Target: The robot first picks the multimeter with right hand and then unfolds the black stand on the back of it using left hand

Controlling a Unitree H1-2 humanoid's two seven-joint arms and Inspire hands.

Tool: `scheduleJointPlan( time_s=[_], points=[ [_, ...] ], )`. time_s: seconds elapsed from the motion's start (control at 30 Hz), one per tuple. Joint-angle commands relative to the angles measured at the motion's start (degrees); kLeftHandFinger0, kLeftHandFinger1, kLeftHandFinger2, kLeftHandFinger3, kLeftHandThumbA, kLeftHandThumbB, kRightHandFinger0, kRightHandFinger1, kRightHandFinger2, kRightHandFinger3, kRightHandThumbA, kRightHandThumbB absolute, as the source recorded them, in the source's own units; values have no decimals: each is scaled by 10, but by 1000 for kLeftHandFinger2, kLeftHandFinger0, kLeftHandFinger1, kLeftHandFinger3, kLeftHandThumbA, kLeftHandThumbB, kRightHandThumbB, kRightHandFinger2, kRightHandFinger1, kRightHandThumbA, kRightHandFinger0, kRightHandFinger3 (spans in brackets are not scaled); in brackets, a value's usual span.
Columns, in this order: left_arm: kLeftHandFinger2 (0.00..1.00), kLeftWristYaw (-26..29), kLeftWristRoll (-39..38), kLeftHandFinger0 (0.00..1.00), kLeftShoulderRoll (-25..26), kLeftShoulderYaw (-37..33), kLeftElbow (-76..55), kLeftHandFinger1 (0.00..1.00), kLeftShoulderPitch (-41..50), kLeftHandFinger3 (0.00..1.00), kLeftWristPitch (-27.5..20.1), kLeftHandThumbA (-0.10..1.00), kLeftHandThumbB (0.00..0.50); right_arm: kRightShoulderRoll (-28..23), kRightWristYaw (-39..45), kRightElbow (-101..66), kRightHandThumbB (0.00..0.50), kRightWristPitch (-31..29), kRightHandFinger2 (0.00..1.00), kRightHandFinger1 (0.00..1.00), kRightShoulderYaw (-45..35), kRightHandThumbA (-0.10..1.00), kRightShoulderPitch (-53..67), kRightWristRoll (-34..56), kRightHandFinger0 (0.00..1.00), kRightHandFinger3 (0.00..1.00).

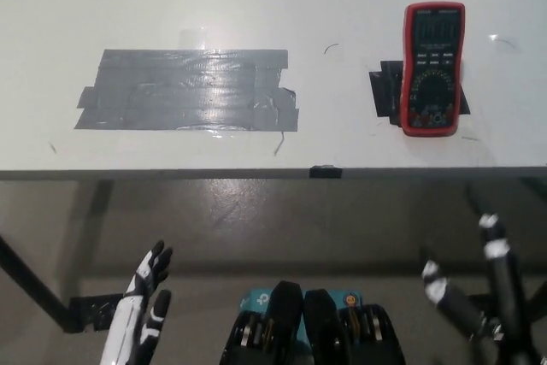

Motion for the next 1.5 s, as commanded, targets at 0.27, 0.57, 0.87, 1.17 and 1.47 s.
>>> scheduleJointPlan(
  time_s=[0.27, 0.57, 0.87, 1.17, 1.47],
  points=[
    [1000, 6, 19, 1000, 5, -8, 4, 1000, 59, 1000, -62, 902, 27, 28, -58, 48, 290, 131, 1000, 1000, -61, 610, -195, -95, 1000, 1000],
    [1000, 5, 17, 1000, 11, -4, 28, 1000, 68, 1000, -97, 841, 2, 0, -111, 254, 315, 201, 1000, 1000, -80, 826, -378, -112, 1000, 1000],
    [1000, 5, 23, 1000, 12, 1, 25, 1000, 66, 1000, -99, 811, 0, -12, -133, 373, 381, 273, 1000, 1000, -85, 1000, -495, -96, 1000, 1000],
    [1000, -1, 22, 1000, 16, 1, 18, 1000, 59, 1000, -85, 736, 22, -4, -160, 413, 436, 314, 1000, 1000, -76, 1000, -552, -96, 1000, 1000],
    [1000, -4, 23, 1000, 22, 2, 13, 1000, 55, 1000, -75, 683, 19, 10, -186, 471, 466, 336, 1000, 1000, -93, 1000, -598, -62, 1000, 1000]
  ],
)
